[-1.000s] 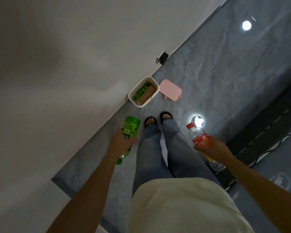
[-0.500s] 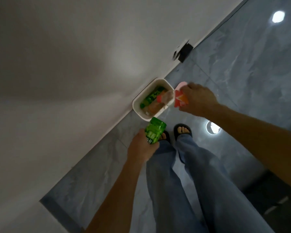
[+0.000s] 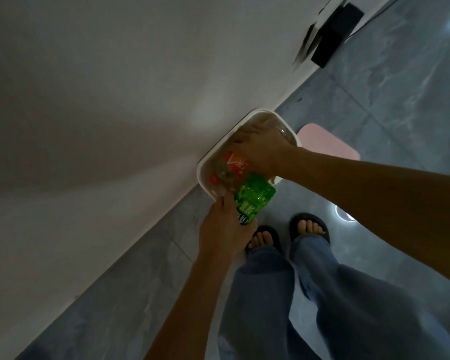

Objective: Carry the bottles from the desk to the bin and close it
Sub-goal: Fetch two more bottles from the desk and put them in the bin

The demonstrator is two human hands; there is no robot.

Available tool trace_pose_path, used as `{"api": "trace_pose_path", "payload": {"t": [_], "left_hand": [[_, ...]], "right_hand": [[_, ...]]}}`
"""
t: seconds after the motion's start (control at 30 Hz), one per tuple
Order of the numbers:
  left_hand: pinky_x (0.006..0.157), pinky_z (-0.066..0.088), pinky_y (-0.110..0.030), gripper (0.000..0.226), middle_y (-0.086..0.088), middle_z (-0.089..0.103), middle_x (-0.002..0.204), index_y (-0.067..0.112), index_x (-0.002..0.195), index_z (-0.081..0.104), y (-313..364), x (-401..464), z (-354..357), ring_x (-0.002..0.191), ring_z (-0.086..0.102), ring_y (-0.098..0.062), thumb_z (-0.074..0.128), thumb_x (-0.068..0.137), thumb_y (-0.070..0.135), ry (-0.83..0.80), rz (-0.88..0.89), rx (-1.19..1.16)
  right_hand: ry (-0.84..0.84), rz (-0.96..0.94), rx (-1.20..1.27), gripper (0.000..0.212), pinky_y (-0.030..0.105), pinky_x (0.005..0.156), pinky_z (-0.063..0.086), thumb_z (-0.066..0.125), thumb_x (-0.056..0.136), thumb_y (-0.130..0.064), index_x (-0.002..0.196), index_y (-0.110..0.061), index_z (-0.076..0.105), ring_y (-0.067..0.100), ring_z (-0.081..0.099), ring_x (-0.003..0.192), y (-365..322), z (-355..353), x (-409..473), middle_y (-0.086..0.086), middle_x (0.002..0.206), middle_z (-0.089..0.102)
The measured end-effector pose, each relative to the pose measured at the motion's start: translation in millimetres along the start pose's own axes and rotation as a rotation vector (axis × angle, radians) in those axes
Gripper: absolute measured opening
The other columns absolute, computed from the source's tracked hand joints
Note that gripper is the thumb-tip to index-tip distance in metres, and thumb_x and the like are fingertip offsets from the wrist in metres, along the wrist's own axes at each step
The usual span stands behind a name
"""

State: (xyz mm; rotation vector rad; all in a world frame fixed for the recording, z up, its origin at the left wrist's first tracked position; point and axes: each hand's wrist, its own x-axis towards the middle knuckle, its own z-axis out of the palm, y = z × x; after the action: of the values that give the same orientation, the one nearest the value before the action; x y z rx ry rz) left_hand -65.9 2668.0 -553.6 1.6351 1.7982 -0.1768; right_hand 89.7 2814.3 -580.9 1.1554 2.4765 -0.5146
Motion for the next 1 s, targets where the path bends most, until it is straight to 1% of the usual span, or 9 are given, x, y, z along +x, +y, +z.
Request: {"api": "trace_pose_path", "payload": {"t": [0.1,0.23,0.4,0.47,0.6,0.7,0.8,0.87,1.0], "left_hand": [[0.071,0.056,-0.039,0.064,0.0,0.061,0.106,0.024,0.132,0.041,-7,6,8,0.091,0.064,-0.021,0.065,0.08,0.053,0.021,0.01,-0.019],[0.069,0.054,-0.036,0.068,0.003,0.06,0.101,0.025,0.134,0.039,-9,11,13,0.087,0.061,-0.018,0.064,0.078,0.056,0.041,0.012,-0.023],[0.056,0.037,-0.022,0.058,0.009,0.054,0.094,0.031,0.121,0.042,-14,14,17,0.079,0.056,-0.012,0.06,0.074,0.058,0.044,0.034,-0.032],[0.06,0.044,-0.027,0.058,0.009,0.056,0.097,0.032,0.121,0.043,-16,16,18,0.082,0.058,-0.014,0.063,0.075,0.059,0.041,0.032,-0.04],[0.07,0.056,-0.04,0.063,0.007,0.061,0.1,0.029,0.123,0.045,-15,19,12,0.089,0.063,-0.016,0.06,0.073,0.064,-0.016,-0.013,-0.093],[0.075,0.057,-0.042,0.072,0.006,0.063,0.104,0.028,0.129,0.044,-11,20,-2,0.093,0.064,-0.018,0.062,0.071,0.067,-0.026,-0.033,-0.178],[0.073,0.056,-0.037,0.071,0.007,0.06,0.107,0.029,0.13,0.043,3,28,-21,0.093,0.062,-0.016,0.072,0.074,0.061,0.028,-0.014,-0.223],[0.073,0.054,-0.036,0.07,0.007,0.059,0.11,0.028,0.128,0.044,17,37,-34,0.093,0.06,-0.016,0.073,0.073,0.06,0.058,0.024,-0.239],[0.074,0.049,-0.037,0.06,0.004,0.058,0.106,0.026,0.117,0.045,49,63,-45,0.095,0.059,-0.02,0.061,0.069,0.059,0.088,0.083,-0.261]], "right_hand": [[-0.019,-0.048,0.007,0.086,0.053,0.119,0.027,0.082,0.073,-0.04,0.147,-0.027,0.04,0.029,0.04,0.142,4,14,19,0.002,0.153,0.044],[-0.021,-0.053,0.026,0.08,0.052,0.12,0.028,0.081,0.074,-0.034,0.145,-0.025,0.044,0.03,0.04,0.142,7,35,33,0.003,0.153,0.046],[0.017,-0.063,0.02,0.066,0.05,0.12,0.027,0.072,0.084,-0.028,0.143,-0.021,0.044,0.03,0.04,0.14,8,59,39,0.004,0.15,0.049],[0.033,-0.045,0.048,0.059,0.05,0.12,0.025,0.066,0.089,-0.03,0.143,-0.019,0.044,0.03,0.04,0.14,7,60,37,0.006,0.149,0.048],[0.074,0.013,0.163,0.069,0.049,0.119,0.031,0.074,0.081,-0.024,0.144,-0.02,0.045,0.033,0.042,0.139,8,39,7,0.009,0.15,0.045],[0.148,0.073,0.238,0.048,0.043,0.109,0.044,0.065,0.09,-0.03,0.136,-0.02,0.055,0.03,0.052,0.13,12,27,-35,0.007,0.141,0.054],[0.185,0.098,0.29,0.035,0.043,0.093,0.054,0.063,0.091,-0.026,0.126,-0.022,0.06,0.03,0.058,0.119,14,27,-81,0.005,0.127,0.062],[0.187,0.105,0.317,0.035,0.045,0.095,0.055,0.064,0.09,-0.025,0.125,-0.02,0.062,0.03,0.059,0.119,16,32,-101,0.007,0.127,0.063],[0.151,0.108,0.284,0.046,0.043,0.103,0.051,0.062,0.089,-0.025,0.135,-0.018,0.057,0.032,0.055,0.124,18,44,-111,0.008,0.135,0.059]]}}
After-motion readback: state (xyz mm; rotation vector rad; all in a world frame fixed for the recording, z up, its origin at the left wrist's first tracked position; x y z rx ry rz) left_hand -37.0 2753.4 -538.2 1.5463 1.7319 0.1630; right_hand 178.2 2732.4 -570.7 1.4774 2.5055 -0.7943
